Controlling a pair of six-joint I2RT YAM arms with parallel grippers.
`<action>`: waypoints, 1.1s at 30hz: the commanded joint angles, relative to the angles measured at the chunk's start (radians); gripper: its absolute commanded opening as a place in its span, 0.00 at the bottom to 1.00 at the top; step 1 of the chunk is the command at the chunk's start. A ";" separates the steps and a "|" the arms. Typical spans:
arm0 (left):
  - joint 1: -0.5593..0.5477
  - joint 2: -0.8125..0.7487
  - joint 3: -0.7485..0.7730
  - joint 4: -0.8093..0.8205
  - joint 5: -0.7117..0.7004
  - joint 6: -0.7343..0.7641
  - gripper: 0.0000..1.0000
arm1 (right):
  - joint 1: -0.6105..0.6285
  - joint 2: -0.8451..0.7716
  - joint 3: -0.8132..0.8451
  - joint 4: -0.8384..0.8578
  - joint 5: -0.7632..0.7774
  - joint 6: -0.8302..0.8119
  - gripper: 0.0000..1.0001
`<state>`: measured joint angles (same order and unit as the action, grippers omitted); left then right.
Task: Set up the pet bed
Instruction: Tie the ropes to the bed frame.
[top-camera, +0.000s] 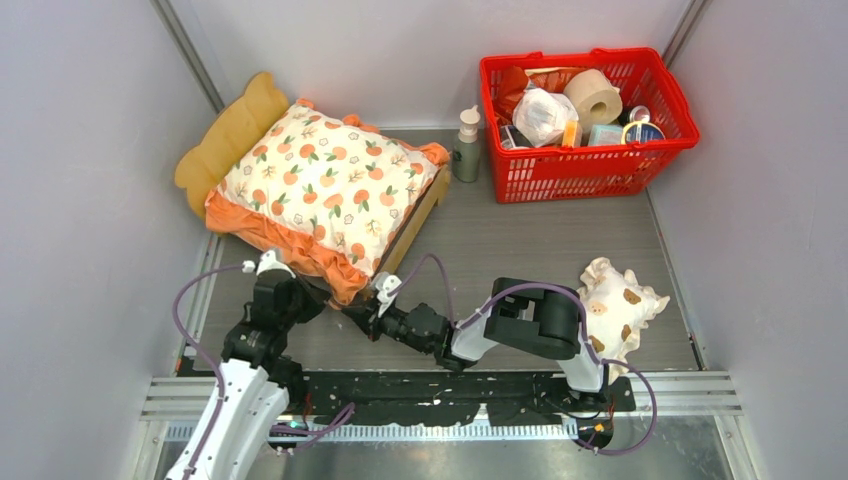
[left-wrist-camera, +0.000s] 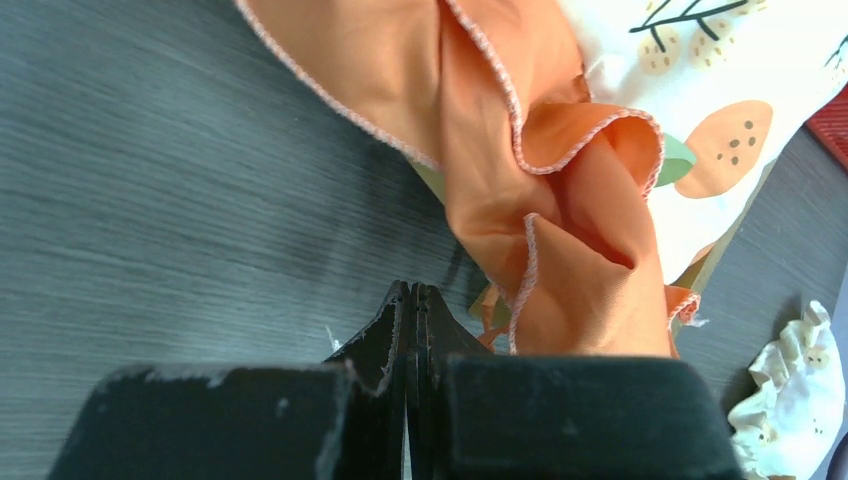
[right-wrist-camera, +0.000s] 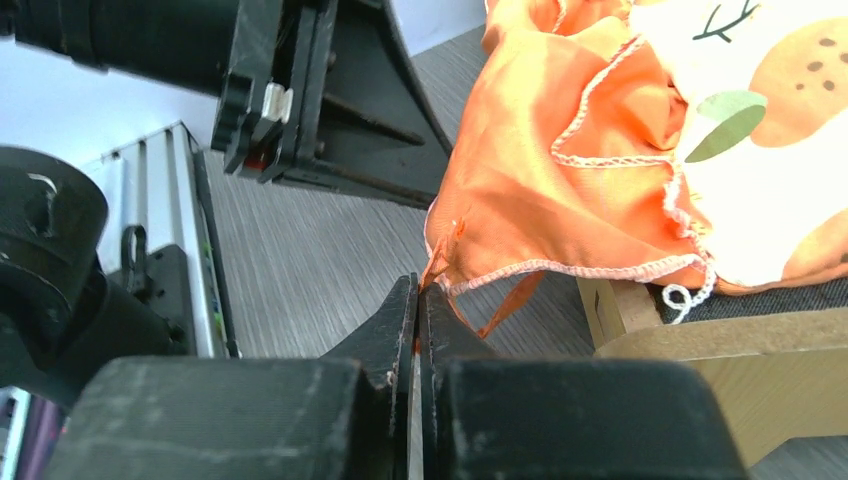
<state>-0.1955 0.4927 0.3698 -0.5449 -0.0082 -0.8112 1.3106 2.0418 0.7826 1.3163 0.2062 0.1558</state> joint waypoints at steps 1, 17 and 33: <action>-0.002 -0.028 0.008 -0.054 -0.062 -0.050 0.04 | 0.000 -0.002 -0.009 0.086 0.058 0.138 0.05; -0.002 -0.056 0.162 -0.168 -0.300 0.097 0.28 | -0.001 0.038 -0.018 0.130 0.080 0.234 0.05; -0.001 -0.130 0.142 -0.289 -0.117 -0.080 0.54 | -0.002 0.037 -0.030 0.159 0.088 0.237 0.05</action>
<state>-0.1963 0.3683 0.5079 -0.7975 -0.1444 -0.7975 1.3106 2.0857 0.7567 1.4025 0.2691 0.3740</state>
